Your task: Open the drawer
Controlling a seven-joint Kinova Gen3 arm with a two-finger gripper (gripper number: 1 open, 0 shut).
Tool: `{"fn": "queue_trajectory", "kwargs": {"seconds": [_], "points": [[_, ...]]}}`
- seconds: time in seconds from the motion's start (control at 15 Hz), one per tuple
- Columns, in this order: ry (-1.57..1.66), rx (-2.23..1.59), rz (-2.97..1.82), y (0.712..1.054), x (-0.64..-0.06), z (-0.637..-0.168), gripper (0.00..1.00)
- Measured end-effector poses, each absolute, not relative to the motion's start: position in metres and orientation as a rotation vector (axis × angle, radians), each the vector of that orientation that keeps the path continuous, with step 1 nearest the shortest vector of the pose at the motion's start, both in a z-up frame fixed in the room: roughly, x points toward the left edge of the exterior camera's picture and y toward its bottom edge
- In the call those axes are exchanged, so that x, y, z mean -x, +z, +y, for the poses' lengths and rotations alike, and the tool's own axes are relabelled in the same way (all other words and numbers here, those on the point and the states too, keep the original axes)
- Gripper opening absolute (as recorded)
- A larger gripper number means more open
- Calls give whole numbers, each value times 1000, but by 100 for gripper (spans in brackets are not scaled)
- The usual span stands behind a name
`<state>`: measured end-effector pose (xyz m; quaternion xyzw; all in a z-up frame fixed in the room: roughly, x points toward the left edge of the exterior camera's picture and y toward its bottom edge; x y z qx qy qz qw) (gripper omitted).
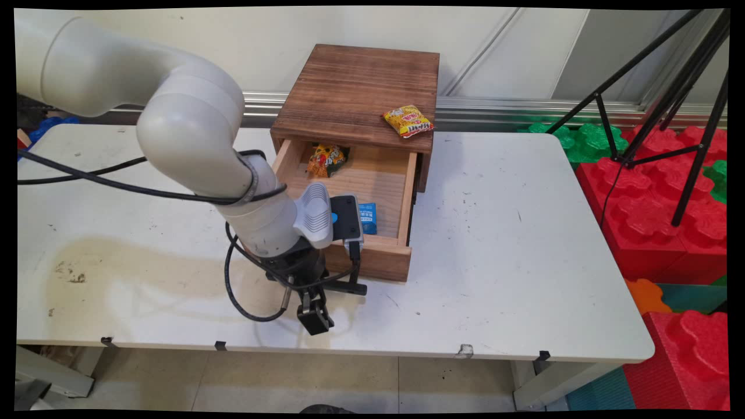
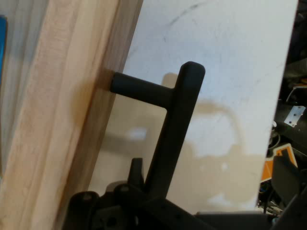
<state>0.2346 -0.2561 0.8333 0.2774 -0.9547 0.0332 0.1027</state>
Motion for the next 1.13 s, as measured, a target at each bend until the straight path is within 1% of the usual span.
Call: {"fn": "queue_trajectory", "kwargs": {"seconds": [1.13], "points": [[82, -836, -2814, 839, -228, -227, 100]]}}
